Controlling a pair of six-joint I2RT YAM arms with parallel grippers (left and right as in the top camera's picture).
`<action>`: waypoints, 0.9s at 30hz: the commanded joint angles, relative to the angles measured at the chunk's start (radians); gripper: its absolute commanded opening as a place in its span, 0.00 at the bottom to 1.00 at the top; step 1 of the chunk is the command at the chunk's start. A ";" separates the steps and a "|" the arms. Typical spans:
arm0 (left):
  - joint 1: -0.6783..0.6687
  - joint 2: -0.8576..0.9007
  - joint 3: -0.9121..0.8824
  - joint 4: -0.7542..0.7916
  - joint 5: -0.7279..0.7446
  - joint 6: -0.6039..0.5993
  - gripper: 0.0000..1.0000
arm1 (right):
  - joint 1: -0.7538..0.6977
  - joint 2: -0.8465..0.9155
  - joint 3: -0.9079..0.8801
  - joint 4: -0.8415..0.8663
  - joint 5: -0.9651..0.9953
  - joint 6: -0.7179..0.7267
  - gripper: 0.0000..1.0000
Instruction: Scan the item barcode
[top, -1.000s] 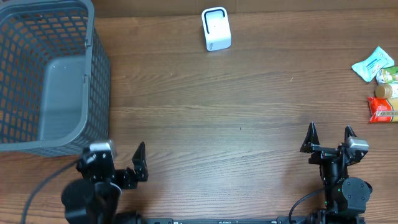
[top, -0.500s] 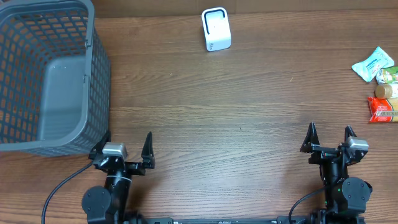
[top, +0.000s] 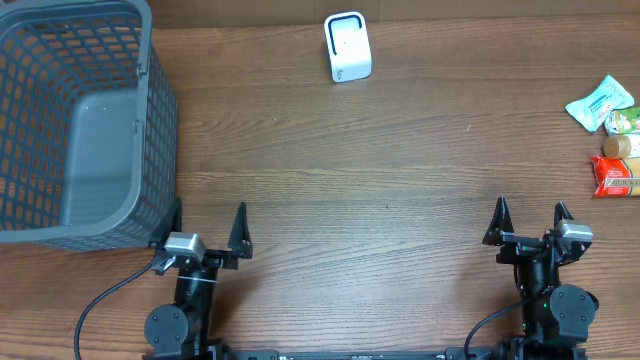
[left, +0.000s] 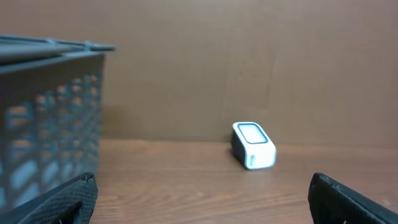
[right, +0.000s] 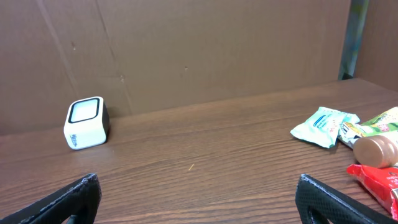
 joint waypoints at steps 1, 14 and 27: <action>-0.055 -0.012 -0.005 -0.059 -0.048 -0.002 1.00 | -0.002 -0.009 -0.010 0.006 0.010 -0.004 1.00; -0.060 -0.012 -0.005 -0.235 -0.158 0.022 1.00 | -0.002 -0.009 -0.010 0.006 0.010 -0.004 1.00; -0.060 -0.012 -0.005 -0.241 -0.211 0.116 1.00 | -0.002 -0.009 -0.010 0.006 0.010 -0.004 1.00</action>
